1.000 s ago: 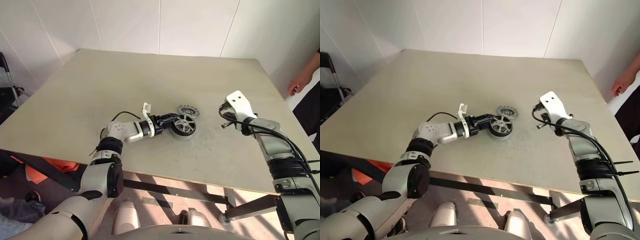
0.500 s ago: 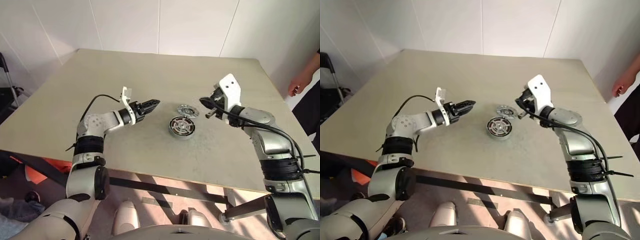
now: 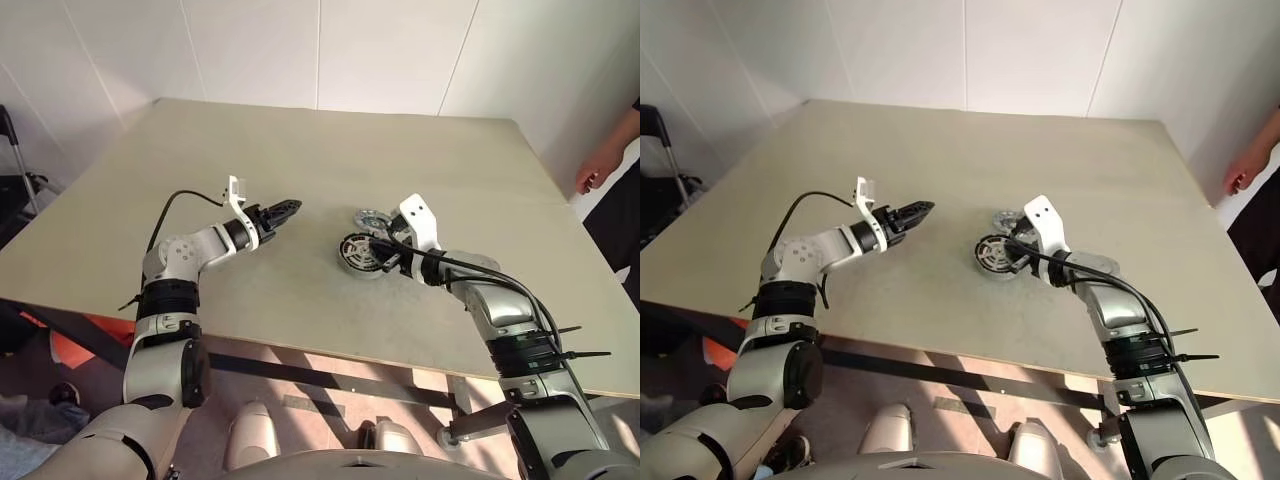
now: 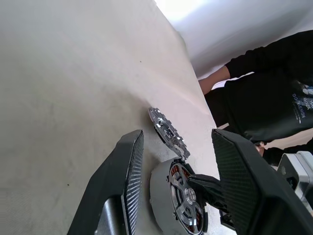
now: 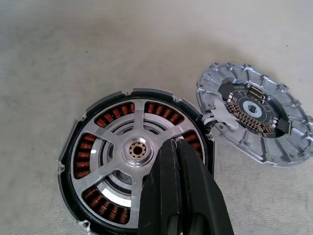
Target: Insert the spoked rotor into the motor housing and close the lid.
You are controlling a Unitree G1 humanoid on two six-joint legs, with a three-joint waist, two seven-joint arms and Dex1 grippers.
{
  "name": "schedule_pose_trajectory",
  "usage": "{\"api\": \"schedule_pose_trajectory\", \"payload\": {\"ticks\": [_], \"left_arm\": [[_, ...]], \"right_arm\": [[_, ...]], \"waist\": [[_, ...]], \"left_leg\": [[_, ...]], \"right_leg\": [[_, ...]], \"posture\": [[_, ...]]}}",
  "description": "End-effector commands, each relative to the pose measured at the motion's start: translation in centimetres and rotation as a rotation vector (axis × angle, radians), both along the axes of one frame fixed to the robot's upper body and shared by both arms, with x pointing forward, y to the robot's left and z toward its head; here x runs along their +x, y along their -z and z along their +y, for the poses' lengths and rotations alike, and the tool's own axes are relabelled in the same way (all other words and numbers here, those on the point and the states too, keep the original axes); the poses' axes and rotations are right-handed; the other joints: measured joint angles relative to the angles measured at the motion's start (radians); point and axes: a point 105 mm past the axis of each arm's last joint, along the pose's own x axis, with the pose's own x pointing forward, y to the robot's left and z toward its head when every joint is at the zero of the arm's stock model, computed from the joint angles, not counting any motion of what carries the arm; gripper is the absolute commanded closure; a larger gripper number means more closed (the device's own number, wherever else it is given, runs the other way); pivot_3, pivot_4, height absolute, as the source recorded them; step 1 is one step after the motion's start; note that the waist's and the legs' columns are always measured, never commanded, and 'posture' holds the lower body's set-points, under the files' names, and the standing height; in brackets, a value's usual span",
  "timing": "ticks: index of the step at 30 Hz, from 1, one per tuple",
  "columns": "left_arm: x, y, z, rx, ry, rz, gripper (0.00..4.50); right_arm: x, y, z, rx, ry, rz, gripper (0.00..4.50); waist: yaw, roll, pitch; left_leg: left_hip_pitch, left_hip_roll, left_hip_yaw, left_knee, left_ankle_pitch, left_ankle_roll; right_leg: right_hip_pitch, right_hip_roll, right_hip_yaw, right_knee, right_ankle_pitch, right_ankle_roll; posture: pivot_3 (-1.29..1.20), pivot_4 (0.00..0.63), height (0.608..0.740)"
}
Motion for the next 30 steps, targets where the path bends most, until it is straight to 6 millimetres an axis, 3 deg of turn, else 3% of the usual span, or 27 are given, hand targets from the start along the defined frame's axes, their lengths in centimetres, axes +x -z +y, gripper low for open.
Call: {"api": "schedule_pose_trajectory", "payload": {"ticks": [1, 4, 7, 10, 14, 17, 21, 26, 30], "left_arm": [[0.4, -1.1, 1.0, 0.001, -0.038, -0.051, 2.17], [0.4, -0.8, 1.1, 0.008, -0.040, -0.050, 2.17], [0.5, -0.9, 1.1, 0.016, -0.041, -0.056, 2.17], [0.5, -0.7, 1.1, 0.048, -0.038, -0.065, 2.15], [0.6, -1.0, 1.3, 0.075, -0.047, -0.098, 2.15], [0.6, -1.8, 1.5, 0.028, -0.066, -0.121, 2.15], [0.1, -1.1, 1.9, 0.036, -0.097, -0.108, 2.15], [-0.3, -1.0, 3.0, 0.001, -0.144, -0.104, 2.15], [-0.4, -1.0, 2.5, -0.009, -0.139, -0.103, 2.15]], "right_arm": [[0.3, -4.7, 0.4, 0.012, -0.064, -0.170, 4.50], [-0.9, -7.5, 1.5, -0.042, -0.201, -0.288, 4.50], [-2.2, -6.5, 1.5, -0.318, -0.415, -0.286, 4.50], [-3.0, -4.6, 0.4, -0.602, -0.619, -0.270, 3.87], [-2.0, -4.6, 0.5, -0.821, -0.809, -0.359, 2.53], [-1.8, -4.5, 1.1, -0.877, -0.921, -0.378, 2.53], [-1.5, -3.9, 2.0, -0.905, -1.005, -0.394, 2.53], [-2.9, -2.7, 2.3, -0.880, -1.078, -0.368, 2.53], [-3.3, -3.1, 1.9, -0.890, -1.079, -0.379, 2.53]], "waist": [[0.000, 0.000, 0.000], [0.001, 0.000, 0.000], [0.002, 0.000, 0.000], [0.004, 0.000, 0.000], [-0.005, 0.000, 0.001], [-0.006, 0.000, 0.001], [-0.006, 0.000, 0.000], [-0.004, -0.002, 0.000], [0.001, -0.002, 0.000]], "left_leg": [[0.000, 0.000, 0.000, 0.000, 0.000, 0.000], [-0.004, 0.000, 0.000, 0.000, 0.000, 0.000], [-0.004, 0.000, 0.000, 0.000, 0.000, 0.000], [-0.003, 0.000, 0.000, 0.000, 0.000, 0.000], [-0.004, 0.001, 0.000, 0.002, 0.000, 0.000], [-0.006, 0.001, 0.000, 0.003, 0.000, 0.001], [-0.008, 0.001, 0.000, 0.005, -0.002, 0.003], [-0.012, 0.001, 0.000, 0.008, -0.003, 0.006], [-0.012, 0.001, -0.001, 0.008, -0.003, 0.006]], "right_leg": [[0.000, 0.000, 0.000, 0.000, 0.000, 0.000], [-0.004, 0.000, 0.000, 0.000, 0.000, 0.000], [-0.004, 0.000, 0.000, -0.001, 0.000, 0.000], [-0.002, 0.000, -0.001, -0.001, 0.000, 0.000], [-0.003, 0.000, 0.000, 0.001, 0.000, 0.000], [-0.006, 0.000, 0.000, 0.002, 0.000, 0.000], [-0.006, 0.000, -0.001, 0.002, 0.000, 0.000], [-0.007, 0.000, -0.002, 0.002, 0.000, 0.000], [-0.006, 0.000, -0.002, 0.002, 0.000, -0.001]], "posture": [[0.00, 0.000, 0.740], [0.00, 0.000, 0.740], [0.00, 0.000, 0.740], [0.00, 0.000, 0.740], [0.00, 0.000, 0.740], [0.00, 0.000, 0.740], [0.00, 0.000, 0.740], [0.00, 0.000, 0.740], [0.00, 0.000, 0.740]]}}
